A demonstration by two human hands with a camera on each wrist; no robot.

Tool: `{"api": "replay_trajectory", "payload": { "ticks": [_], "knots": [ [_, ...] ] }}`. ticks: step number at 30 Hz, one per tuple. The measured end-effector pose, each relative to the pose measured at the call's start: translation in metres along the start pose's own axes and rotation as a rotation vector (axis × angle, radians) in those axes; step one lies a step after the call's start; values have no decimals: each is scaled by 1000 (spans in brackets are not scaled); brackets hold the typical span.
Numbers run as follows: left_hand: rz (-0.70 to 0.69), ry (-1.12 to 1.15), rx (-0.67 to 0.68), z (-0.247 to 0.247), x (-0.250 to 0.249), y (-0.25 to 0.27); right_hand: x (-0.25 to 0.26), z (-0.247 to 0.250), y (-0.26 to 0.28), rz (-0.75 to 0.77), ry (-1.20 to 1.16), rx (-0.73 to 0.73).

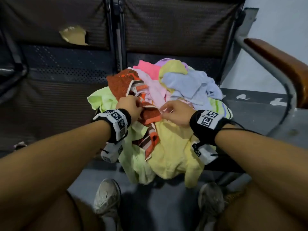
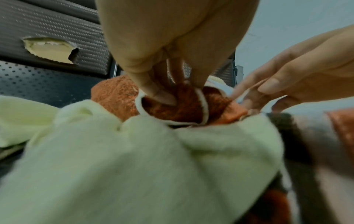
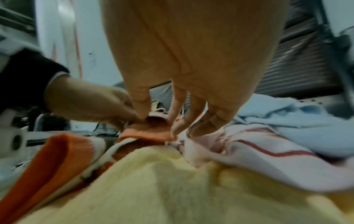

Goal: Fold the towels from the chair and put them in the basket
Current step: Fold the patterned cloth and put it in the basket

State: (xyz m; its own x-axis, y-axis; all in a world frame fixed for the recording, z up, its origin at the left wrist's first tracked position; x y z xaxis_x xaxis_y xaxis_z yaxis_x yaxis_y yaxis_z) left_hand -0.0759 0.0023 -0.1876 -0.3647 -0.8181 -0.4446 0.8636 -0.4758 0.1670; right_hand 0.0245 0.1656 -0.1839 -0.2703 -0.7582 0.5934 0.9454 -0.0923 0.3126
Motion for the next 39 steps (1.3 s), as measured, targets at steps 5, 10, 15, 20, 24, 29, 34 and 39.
{"api": "replay_trajectory", "payload": {
  "ticks": [5, 10, 15, 20, 24, 29, 34, 39],
  "knots": [
    [-259, 549, -26, 12, -45, 11, 30, 1, -7, 227, -193, -116],
    [-296, 765, -53, 24, -54, 1, 19, 31, 1, 245, -245, -281],
    [-132, -131, 2, 12, -24, -18, 1, 66, 27, 271, -509, -481],
    [-395, 35, -128, 12, -47, -11, -48, 105, 46, -8, -467, -805],
    [-663, 102, -189, 8, -91, 12, -56, 97, 47, -155, -104, -593],
    [-670, 123, -159, 4, -102, 22, -40, 58, 35, -71, 69, -124],
    [-522, 194, 66, -5, -86, 15, -36, 62, 42, 77, 116, -214],
    [-459, 327, 270, -11, -77, 13, -23, 73, 52, 323, -161, -297]
  ]
}}
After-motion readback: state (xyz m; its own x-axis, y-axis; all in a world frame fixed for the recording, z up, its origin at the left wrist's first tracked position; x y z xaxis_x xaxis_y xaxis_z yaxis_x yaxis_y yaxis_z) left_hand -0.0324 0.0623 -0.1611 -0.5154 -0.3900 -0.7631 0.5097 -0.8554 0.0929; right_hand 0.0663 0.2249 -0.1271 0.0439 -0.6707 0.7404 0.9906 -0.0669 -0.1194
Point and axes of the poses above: each hand's wrist, its own y-axis away from the middle knuckle, its own z-axis out of the back of the hand, x = y × z, the point moved 4 cm from there along -y, towards the middle knuckle, and after that the axes turned 8 degrees about x, right-handed, at the moved point
